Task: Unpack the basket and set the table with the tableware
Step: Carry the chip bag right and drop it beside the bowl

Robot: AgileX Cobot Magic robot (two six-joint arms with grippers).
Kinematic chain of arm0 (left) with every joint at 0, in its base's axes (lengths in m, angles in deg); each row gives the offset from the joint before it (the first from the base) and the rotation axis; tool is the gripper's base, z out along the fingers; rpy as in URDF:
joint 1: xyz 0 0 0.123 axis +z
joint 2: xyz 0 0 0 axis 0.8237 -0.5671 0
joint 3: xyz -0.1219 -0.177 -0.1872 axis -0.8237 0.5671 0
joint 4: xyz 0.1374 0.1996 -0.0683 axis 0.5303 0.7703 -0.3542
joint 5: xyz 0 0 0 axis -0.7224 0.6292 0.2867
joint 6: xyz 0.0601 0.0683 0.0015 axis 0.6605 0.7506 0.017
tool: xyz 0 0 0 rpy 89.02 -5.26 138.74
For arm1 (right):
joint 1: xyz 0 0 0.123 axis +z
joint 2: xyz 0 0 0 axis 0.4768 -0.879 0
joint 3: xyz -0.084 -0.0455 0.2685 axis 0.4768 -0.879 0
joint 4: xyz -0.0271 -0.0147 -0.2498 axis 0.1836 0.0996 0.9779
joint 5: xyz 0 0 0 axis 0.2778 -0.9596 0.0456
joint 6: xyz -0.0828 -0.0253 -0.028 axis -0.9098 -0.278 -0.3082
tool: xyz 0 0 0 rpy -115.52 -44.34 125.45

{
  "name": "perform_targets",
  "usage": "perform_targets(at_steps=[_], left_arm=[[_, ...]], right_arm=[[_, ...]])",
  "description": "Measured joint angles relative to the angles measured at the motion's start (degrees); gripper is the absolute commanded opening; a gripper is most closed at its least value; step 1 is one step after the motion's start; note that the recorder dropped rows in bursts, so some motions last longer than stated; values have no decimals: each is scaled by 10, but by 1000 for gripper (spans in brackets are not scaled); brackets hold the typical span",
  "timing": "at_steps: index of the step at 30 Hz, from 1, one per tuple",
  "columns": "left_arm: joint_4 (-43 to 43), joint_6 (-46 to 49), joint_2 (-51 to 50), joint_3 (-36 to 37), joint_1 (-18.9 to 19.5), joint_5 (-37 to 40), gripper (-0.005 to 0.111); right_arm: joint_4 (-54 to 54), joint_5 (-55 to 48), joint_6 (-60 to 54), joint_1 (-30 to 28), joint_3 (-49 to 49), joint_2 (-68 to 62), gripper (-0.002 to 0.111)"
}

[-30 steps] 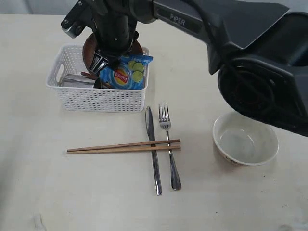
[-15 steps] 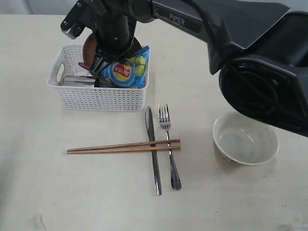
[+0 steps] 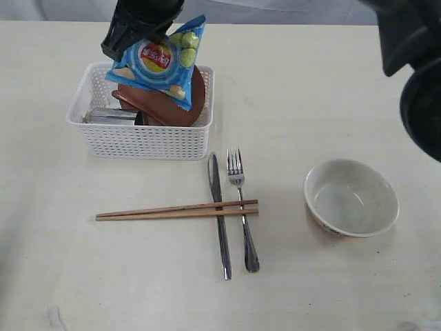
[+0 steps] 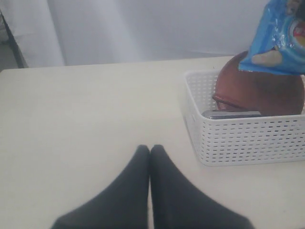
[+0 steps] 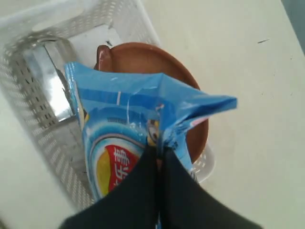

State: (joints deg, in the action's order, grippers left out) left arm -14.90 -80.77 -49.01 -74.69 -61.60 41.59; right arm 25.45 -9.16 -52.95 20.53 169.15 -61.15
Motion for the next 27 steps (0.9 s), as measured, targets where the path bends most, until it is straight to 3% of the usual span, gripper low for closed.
perform_targets(at_steps=[8, 12, 19, 27], left_arm=[[0, 0, 0, 0, 0, 0, 0], [0, 0, 0, 0, 0, 0, 0], [0, 0, 0, 0, 0, 0, 0], [0, 0, 0, 0, 0, 0, 0]], right_arm=[[24, -4, 13, -4, 0, 44, 0], [30, -5, 39, -36, 0, 58, 0], [34, -5, 66, -129, -42, 87, 0], [33, -3, 82, -287, -199, 149, 0]])
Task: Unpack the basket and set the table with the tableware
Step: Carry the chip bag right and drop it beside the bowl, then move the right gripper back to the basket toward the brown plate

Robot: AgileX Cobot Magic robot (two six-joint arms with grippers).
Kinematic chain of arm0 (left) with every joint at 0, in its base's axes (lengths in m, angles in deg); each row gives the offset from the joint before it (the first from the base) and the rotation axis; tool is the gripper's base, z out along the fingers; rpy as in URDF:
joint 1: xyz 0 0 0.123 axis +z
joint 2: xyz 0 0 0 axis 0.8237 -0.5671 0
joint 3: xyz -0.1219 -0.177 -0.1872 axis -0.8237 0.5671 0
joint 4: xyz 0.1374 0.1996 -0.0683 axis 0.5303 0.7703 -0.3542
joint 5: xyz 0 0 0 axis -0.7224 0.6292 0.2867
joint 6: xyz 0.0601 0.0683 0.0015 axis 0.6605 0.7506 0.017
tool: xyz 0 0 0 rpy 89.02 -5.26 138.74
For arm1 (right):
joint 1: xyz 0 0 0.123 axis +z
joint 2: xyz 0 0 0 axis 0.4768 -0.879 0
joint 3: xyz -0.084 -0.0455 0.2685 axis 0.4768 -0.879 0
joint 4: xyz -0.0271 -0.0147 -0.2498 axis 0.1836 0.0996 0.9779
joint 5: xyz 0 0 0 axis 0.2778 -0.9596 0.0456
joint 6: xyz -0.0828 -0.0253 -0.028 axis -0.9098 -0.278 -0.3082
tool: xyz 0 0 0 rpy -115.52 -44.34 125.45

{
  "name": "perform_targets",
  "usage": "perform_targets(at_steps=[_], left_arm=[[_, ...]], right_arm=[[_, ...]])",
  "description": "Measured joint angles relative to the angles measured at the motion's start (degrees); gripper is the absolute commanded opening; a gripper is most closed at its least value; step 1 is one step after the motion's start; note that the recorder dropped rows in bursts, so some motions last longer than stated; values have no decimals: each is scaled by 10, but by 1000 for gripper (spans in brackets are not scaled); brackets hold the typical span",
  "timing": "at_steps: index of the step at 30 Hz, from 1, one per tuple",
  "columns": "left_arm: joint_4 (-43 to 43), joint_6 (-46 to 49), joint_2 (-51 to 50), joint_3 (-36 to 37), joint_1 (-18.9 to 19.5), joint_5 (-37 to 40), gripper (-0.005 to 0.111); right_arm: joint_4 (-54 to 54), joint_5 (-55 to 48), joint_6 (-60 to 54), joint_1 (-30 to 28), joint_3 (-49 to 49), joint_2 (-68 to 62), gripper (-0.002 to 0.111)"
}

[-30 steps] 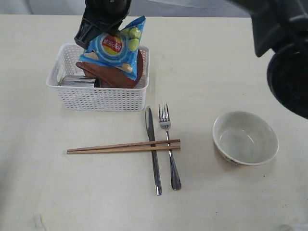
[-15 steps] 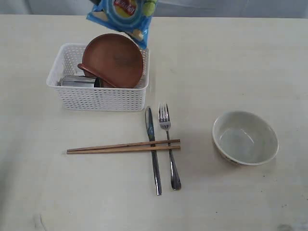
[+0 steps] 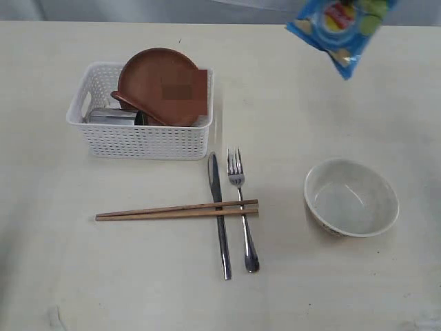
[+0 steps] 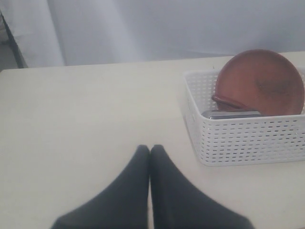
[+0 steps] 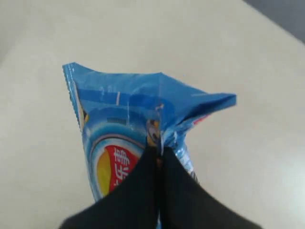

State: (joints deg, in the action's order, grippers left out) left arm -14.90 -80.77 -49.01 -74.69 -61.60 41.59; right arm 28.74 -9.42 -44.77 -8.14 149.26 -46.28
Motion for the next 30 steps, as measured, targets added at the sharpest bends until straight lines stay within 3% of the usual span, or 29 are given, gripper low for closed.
perform_targets(at_steps=[7, 11, 13, 18, 19, 21, 25, 30], left_arm=[[0, 0, 0, 0, 0, 0, 0], [0, 0, 0, 0, 0, 0, 0], [0, 0, 0, 0, 0, 0, 0], [0, 0, 0, 0, 0, 0, 0], [0, 0, 0, 0, 0, 0, 0], [0, 0, 0, 0, 0, 0, 0], [0, 0, 0, 0, 0, 0, 0], [0, 0, 0, 0, 0, 0, 0]], right_arm=[[5, 30, 61, -187, -147, 42, 0], [-46, 80, 60, -246, -217, 42, 3], [-99, 109, 31, -259, -240, 42, 14], [-161, 130, -6, -261, -248, 36, 69], [-161, 130, -9, -260, -248, 36, 75], [-165, 129, -10, -260, -244, 36, 75], [-200, 104, -22, -247, -208, 36, 59], [-354, 88, -109, -173, -143, 36, 56]])
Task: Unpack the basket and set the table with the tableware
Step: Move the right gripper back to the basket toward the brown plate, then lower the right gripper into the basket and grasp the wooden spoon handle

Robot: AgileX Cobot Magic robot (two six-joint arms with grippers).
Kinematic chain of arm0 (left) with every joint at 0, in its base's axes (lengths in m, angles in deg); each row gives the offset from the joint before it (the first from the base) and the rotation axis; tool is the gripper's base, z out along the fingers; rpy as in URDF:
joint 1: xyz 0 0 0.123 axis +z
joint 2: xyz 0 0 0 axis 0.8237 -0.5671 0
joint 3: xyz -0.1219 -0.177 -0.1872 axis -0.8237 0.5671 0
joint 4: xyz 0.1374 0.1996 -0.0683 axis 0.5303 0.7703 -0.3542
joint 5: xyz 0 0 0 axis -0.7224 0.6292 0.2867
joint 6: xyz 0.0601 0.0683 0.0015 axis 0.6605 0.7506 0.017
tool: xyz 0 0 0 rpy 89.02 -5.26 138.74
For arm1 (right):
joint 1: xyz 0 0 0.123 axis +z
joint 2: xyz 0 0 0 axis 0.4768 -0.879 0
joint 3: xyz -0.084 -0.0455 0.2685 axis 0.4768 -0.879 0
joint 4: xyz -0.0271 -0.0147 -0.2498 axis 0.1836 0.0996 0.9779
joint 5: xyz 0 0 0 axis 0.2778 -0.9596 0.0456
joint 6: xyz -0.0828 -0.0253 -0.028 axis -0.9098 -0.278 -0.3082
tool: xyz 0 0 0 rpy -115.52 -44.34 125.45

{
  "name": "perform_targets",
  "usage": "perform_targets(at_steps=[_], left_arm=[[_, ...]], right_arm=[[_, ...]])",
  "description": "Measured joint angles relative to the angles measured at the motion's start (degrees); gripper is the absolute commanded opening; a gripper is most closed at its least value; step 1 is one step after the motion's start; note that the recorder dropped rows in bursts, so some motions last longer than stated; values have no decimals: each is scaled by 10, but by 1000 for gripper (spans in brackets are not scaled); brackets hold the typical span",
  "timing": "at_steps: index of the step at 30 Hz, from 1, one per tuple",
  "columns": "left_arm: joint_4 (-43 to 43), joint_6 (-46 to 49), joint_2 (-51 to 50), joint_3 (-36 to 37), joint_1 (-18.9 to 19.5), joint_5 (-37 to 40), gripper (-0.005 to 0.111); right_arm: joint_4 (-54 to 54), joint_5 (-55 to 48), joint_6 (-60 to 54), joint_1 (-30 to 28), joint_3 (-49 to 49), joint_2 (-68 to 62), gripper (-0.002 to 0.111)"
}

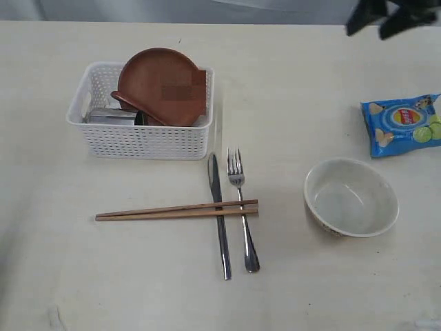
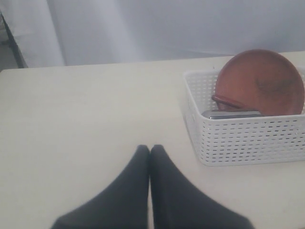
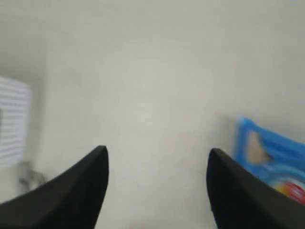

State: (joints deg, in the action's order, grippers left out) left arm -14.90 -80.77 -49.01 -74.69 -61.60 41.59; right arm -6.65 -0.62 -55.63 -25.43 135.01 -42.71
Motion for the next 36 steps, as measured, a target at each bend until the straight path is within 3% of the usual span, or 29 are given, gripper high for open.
perform_targets(at_steps=[8, 15, 21, 33, 36], left_arm=[[0, 0, 0, 0, 0, 0, 0], [0, 0, 0, 0, 0, 0, 0], [0, 0, 0, 0, 0, 0, 0], [0, 0, 0, 0, 0, 0, 0], [0, 0, 0, 0, 0, 0, 0]], right_arm=[[-57, 18, -10, 250, 86, -49, 50], [-50, -5, 8, 368, 258, -216, 51], [49, -21, 76, 406, 395, -331, 51], [72, 5, 104, 414, 405, -369, 50], [87, 17, 118, 414, 406, -373, 44]])
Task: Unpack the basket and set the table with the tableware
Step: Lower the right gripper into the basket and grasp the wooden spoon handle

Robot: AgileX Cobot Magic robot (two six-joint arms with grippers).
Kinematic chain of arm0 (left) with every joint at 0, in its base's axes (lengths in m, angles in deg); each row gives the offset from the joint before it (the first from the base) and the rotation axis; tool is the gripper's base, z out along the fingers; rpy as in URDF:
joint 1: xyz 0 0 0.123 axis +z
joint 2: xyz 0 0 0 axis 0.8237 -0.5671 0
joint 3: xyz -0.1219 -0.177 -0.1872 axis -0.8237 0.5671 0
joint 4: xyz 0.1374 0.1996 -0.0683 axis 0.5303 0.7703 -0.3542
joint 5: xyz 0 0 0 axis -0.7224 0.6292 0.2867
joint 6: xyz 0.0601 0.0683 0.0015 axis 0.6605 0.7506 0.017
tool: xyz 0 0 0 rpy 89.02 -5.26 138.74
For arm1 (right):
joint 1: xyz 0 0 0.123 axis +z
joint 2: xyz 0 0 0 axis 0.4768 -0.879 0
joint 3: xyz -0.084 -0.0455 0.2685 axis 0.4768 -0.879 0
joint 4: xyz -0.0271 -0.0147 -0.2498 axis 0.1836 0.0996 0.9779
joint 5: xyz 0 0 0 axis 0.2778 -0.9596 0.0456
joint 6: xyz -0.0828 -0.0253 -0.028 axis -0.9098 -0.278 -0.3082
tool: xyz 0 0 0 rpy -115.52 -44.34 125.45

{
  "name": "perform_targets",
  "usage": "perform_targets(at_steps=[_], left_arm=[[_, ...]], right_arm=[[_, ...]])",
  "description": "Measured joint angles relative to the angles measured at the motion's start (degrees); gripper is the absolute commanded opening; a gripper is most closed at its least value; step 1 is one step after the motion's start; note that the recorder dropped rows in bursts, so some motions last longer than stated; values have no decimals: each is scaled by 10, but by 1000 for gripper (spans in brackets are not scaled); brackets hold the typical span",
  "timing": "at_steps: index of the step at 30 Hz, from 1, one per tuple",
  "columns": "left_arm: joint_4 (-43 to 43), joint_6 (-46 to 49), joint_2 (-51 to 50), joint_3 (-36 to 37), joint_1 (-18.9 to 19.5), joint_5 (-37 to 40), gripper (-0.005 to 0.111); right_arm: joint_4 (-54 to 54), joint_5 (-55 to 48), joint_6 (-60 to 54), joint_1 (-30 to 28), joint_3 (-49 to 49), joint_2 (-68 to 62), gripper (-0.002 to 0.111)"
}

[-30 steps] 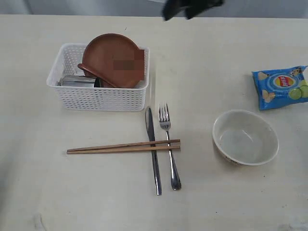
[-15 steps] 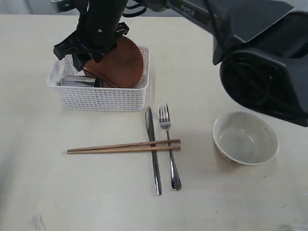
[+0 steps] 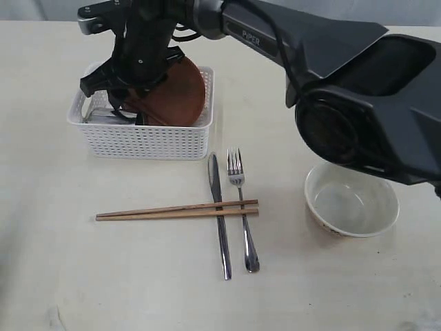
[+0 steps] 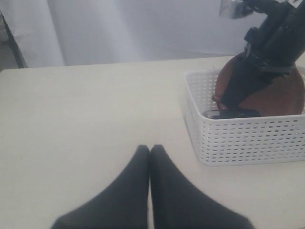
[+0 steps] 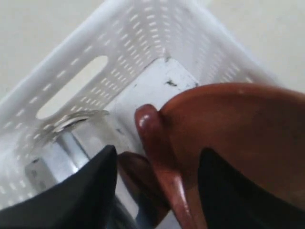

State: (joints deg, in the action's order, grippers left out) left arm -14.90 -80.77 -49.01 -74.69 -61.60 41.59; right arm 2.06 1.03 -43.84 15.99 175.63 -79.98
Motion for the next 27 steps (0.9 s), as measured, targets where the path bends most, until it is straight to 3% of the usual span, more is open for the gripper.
perform_targets(at_steps=[5, 15, 19, 27], left_arm=[[0, 0, 0, 0, 0, 0, 0], [0, 0, 0, 0, 0, 0, 0], [0, 0, 0, 0, 0, 0, 0], [0, 0, 0, 0, 0, 0, 0]], right_arm=[[13, 5, 6, 0, 0, -9, 24], [28, 0, -24, 3, 1, -17, 22], [52, -3, -30, 8, 1, -19, 0], [72, -11, -51, 20, 1, -12, -1]])
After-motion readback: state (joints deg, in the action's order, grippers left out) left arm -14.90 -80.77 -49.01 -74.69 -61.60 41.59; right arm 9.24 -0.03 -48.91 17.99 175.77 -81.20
